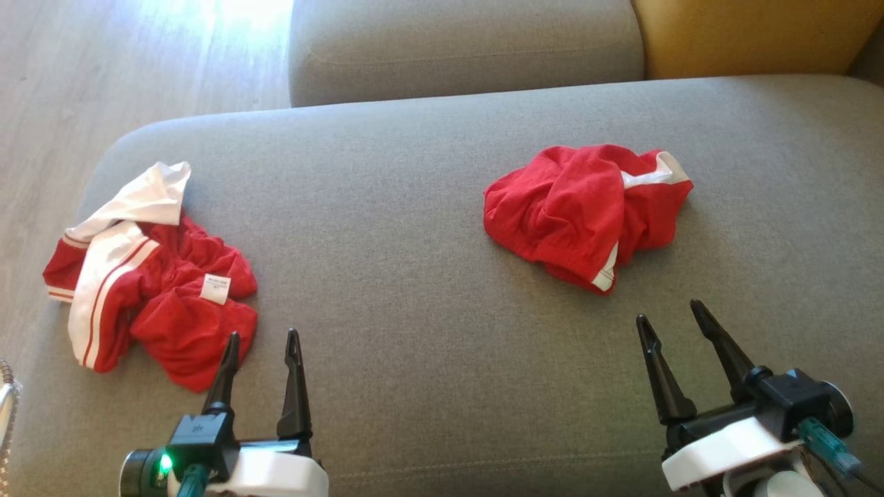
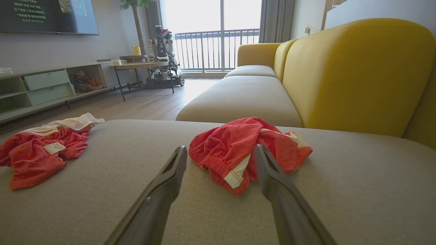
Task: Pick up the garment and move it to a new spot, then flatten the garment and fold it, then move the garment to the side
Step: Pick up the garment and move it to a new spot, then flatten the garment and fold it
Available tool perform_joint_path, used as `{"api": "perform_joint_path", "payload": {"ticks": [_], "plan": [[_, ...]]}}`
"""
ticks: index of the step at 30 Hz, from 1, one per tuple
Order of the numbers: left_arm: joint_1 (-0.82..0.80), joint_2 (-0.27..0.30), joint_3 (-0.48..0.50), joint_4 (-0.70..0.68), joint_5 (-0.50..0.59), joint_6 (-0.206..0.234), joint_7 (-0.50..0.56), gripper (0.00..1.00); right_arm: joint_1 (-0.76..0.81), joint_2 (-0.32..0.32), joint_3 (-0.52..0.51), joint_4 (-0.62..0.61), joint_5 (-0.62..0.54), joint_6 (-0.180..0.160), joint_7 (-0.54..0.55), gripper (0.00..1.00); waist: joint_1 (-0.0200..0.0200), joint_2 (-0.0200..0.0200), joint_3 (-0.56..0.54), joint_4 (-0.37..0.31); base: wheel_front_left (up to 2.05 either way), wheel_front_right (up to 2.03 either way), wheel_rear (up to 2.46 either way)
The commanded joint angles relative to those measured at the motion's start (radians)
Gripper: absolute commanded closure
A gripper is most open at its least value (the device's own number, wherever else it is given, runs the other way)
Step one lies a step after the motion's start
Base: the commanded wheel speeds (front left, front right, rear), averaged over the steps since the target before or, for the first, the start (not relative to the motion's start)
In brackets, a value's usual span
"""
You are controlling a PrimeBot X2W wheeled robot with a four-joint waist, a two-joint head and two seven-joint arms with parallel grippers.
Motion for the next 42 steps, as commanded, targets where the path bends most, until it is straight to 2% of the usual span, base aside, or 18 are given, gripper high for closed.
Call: {"api": "perform_joint_path", "payload": {"ticks": [1, 32, 35, 38, 39, 42], "plan": [[-0.042, -0.003, 0.038, -0.028, -0.002, 0.003, -0.005, 0.0, -0.032, -0.004, 0.023, -0.031, -0.007, 0.0, -0.006, 0.0, 0.0001, -0.0001, 0.002, -0.002, 0.0, 0.0, 0.0], [-0.056, -0.003, 0.019, -0.001, 0.01, 0.0, -0.005, 0.0, -0.05, -0.004, 0.024, -0.035, 0.0, 0.0, -0.006, 0.0, 0.0001, -0.0001, 0.014, -0.021, 0.0, 0.0, 0.0], [-0.055, -0.003, 0.016, 0.024, -0.051, -0.018, -0.005, 0.0, -0.055, -0.004, 0.023, -0.039, -0.001, 0.0, -0.006, 0.0, 0.0001, -0.0001, 0.024, -0.037, 0.0, 0.0, 0.0], [-0.081, -0.003, -0.022, 0.083, -0.136, -0.084, -0.005, 0.0, -0.065, -0.004, 0.017, -0.049, -0.006, 0.0, -0.006, 0.0, 0.0001, -0.0001, 0.044, -0.059, 0.0, 0.0, 0.0], [-0.081, -0.003, -0.022, 0.083, -0.136, -0.084, -0.005, 0.0, -0.065, -0.004, 0.017, -0.049, -0.006, 0.0, -0.006, 0.0, 0.0001, -0.0001, 0.044, -0.059, 0.0, 0.0, 0.0], [-0.13, -0.003, -0.076, 0.152, -0.216, -0.15, -0.005, 0.0, -0.082, -0.004, 0.015, -0.062, -0.005, 0.0, -0.006, 0.0, 0.0001, -0.0001, 0.07, -0.095, 0.0, 0.0, 0.0]]}}
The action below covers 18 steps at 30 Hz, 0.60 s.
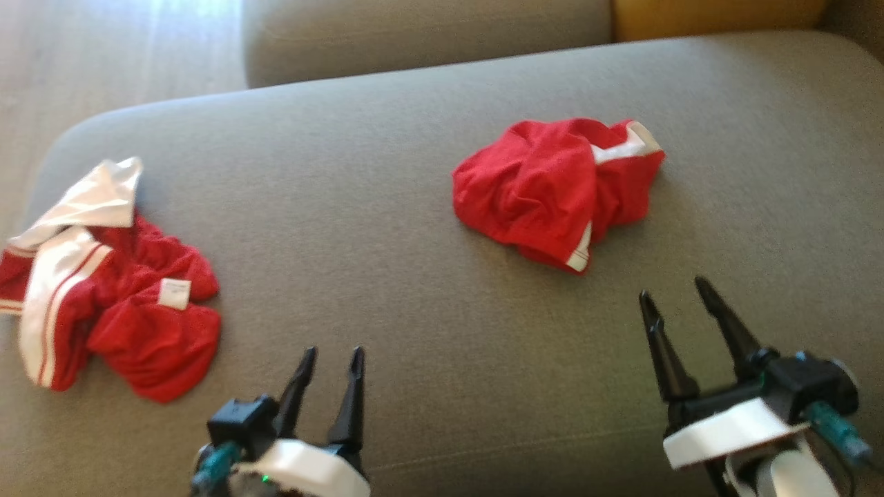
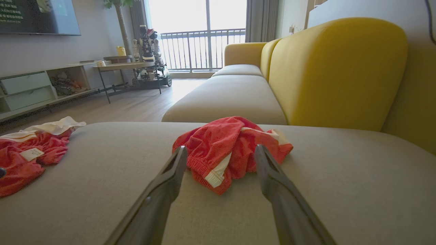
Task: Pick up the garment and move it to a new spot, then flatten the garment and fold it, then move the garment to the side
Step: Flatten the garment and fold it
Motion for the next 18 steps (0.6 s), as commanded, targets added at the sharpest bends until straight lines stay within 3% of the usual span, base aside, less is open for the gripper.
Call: {"api": "perform_joint_path", "payload": {"ticks": [1, 4, 7, 14, 18], "plan": [[-0.071, -0.004, 0.017, -0.008, -0.05, -0.016, -0.006, 0.0, -0.059, -0.005, 0.017, -0.044, -0.004, 0.0, -0.006, 0.0, 0.0001, 0.0, 0.03, -0.035, 0.0, 0.0, 0.0], [-0.158, -0.004, -0.053, 0.084, -0.142, -0.09, -0.006, 0.0, -0.084, -0.005, 0.006, -0.062, 0.002, 0.0, -0.006, 0.0, 0.0001, 0.0, 0.066, -0.075, 0.0, 0.0, 0.0], [-0.256, -0.004, -0.12, 0.15, -0.214, -0.128, -0.006, 0.0, -0.109, -0.005, 0.004, -0.076, 0.006, 0.0, -0.006, 0.0, 0.0001, 0.0, 0.111, -0.119, 0.0, 0.0, 0.0], [-0.443, -0.004, -0.344, 0.256, -0.409, -0.152, 0.017, 0.0, -0.149, -0.005, 0.008, -0.086, 0.027, 0.0, -0.006, 0.0, 0.0001, 0.0, 0.195, -0.212, 0.0, 0.0, 0.0], [-0.538, 0.013, -0.442, 0.317, -0.453, -0.152, 0.022, 0.0, -0.169, -0.005, 0.009, -0.095, 0.042, 0.0, -0.006, 0.0, 0.0001, 0.0, 0.23, -0.259, 0.0, 0.0, 0.0]]}}
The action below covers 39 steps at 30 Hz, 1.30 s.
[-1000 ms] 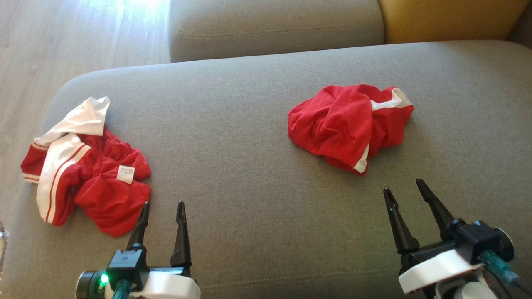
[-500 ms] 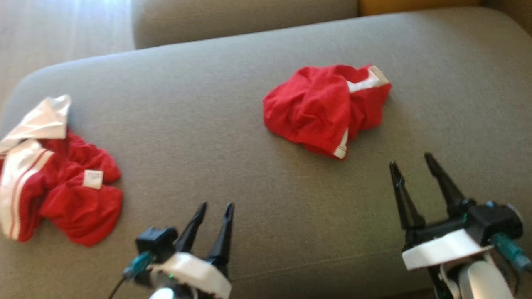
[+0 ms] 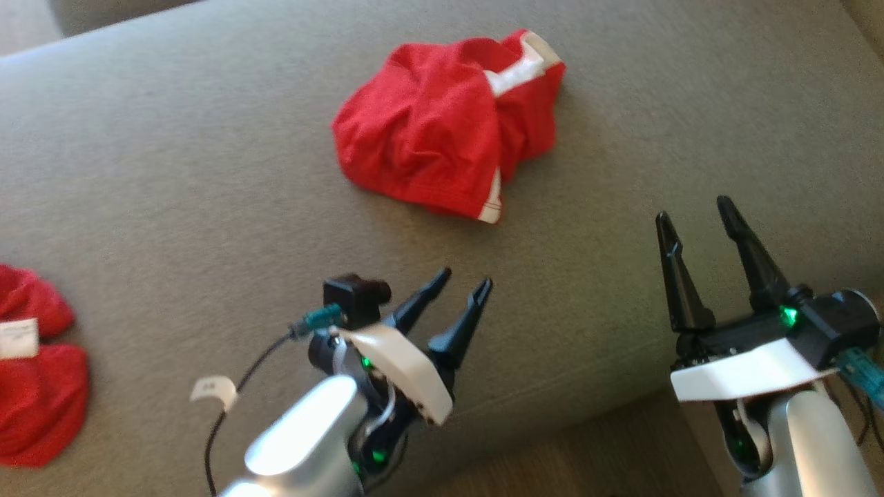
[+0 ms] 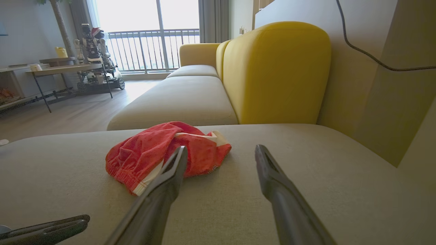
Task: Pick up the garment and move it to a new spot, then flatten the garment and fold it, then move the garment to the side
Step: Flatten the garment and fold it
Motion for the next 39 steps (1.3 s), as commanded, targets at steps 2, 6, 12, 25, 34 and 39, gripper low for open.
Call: {"api": "perform_joint_path", "payload": {"ticks": [2, 6, 12, 25, 34, 39], "plan": [[-0.069, 0.013, 0.012, -0.001, -0.023, -0.006, -0.012, 0.0, -0.036, -0.006, 0.021, -0.042, 0.012, 0.0, -0.006, 0.0, -0.0001, 0.0, 0.049, -0.056, 0.0, 0.0, 0.0], [-0.117, 0.016, -0.011, 0.046, -0.057, -0.006, -0.024, 0.0, -0.042, -0.006, 0.021, -0.048, 0.023, 0.0, -0.006, 0.0, -0.0001, 0.0, 0.071, -0.085, 0.0, 0.0, 0.0], [-0.166, 0.027, -0.044, 0.113, -0.04, -0.006, -0.031, 0.0, -0.046, -0.006, 0.033, -0.049, 0.032, 0.0, -0.006, 0.0, -0.0001, 0.0, 0.087, -0.107, 0.0, 0.0, 0.0], [-0.156, 0.003, 0.105, 0.055, 0.085, -0.006, -0.032, 0.03, -0.049, -0.006, 0.038, -0.05, 0.035, 0.0, -0.006, 0.0, -0.0001, 0.0, 0.107, -0.105, 0.0, 0.0, 0.0], [-0.19, -0.008, 0.088, 0.043, 0.08, -0.006, -0.032, 0.53, -0.075, -0.006, 0.048, -0.057, 0.035, 0.0, -0.006, 0.0, -0.0001, 0.0, 0.131, -0.116, 0.0, 0.0, 0.0], [-0.2, -0.009, 0.097, 0.033, 0.074, -0.006, -0.032, 1.0, -0.076, -0.006, 0.046, -0.057, 0.035, 0.0, -0.006, 0.0, -0.0001, 0.0, 0.133, -0.121, 0.0, 0.0, 0.0]]}}
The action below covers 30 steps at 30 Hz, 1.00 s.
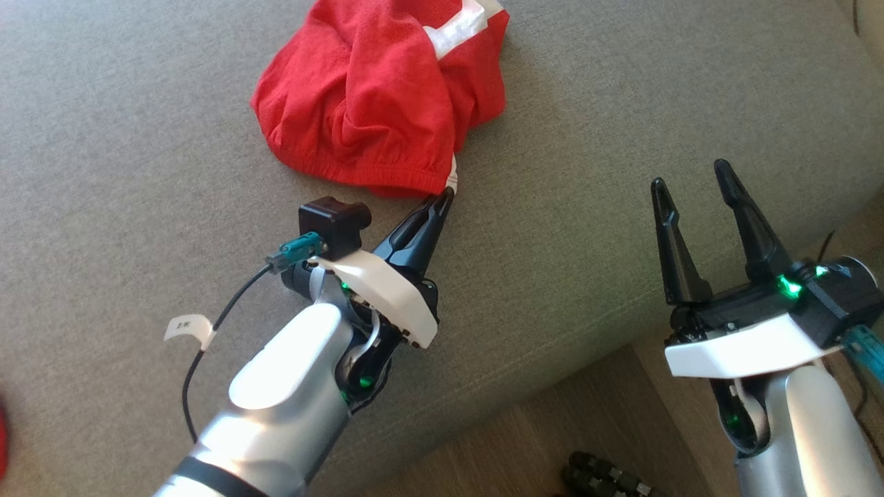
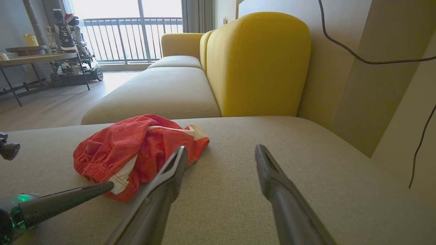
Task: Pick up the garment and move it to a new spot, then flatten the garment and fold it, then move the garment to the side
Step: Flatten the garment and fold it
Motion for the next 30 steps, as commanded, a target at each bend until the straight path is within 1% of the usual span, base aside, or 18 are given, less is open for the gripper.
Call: {"api": "perform_joint_path", "payload": {"ticks": [1, 5, 8, 11, 16, 17, 19, 25, 30], "plan": [[-0.033, -0.005, 0.031, -0.033, -0.01, -0.006, -0.006, 1.0, -0.011, -0.006, 0.019, -0.032, 0.007, 0.0, -0.006, 0.0, -0.0001, 0.0, -0.002, 0.001, 0.0, 0.0, 0.0], [-0.022, -0.005, 0.04, -0.06, 0.007, -0.006, -0.006, 1.0, -0.013, -0.006, 0.012, -0.031, 0.006, 0.0, -0.006, 0.0, -0.0001, 0.0, -0.017, 0.016, 0.0, 0.0, 0.0], [0.009, 0.0, 0.072, -0.099, 0.045, -0.006, -0.006, 1.0, -0.011, -0.006, 0.012, -0.029, 0.003, 0.0, -0.006, 0.0, -0.0001, 0.0, -0.038, 0.041, 0.0, 0.0, 0.0], [0.072, 0.019, 0.13, -0.174, 0.093, -0.006, -0.006, 1.0, 0.001, -0.006, 0.027, -0.001, 0.012, 0.0, -0.006, 0.0, -0.0001, 0.0, -0.064, 0.075, 0.0, 0.0, 0.0], [0.231, 0.062, 0.259, -0.325, 0.171, -0.004, -0.006, 1.0, 0.019, -0.006, 0.045, 0.057, 0.019, 0.0, -0.006, 0.0, -0.0001, 0.0, -0.107, 0.149, 0.0, 0.0, 0.0], [0.284, 0.087, 0.291, -0.368, 0.215, 0.0, -0.006, 1.0, 0.024, -0.006, 0.047, 0.085, 0.03, 0.0, -0.006, 0.0, -0.0001, 0.0, -0.119, 0.179, 0.0, 0.0, 0.0], [0.325, 0.108, 0.315, -0.397, 0.251, 0.004, -0.006, 1.0, 0.024, -0.006, 0.043, 0.116, 0.041, 0.0, -0.006, 0.0, -0.0001, 0.0, -0.13, 0.21, 0.0, 0.0, 0.0], [0.383, 0.155, 0.362, -0.427, 0.325, 0.011, -0.006, 1.0, -0.008, -0.006, 0.049, 0.199, 0.055, 0.0, -0.006, 0.0, -0.0001, 0.0, -0.15, 0.283, 0.0, 0.0, 0.0], [0.395, 0.161, 0.397, -0.422, 0.339, 0.011, -0.006, 1.0, -0.056, -0.006, 0.044, 0.261, 0.076, 0.0, -0.006, 0.0, -0.0001, 0.0, -0.153, 0.31, 0.0, 0.0, 0.0]]}}
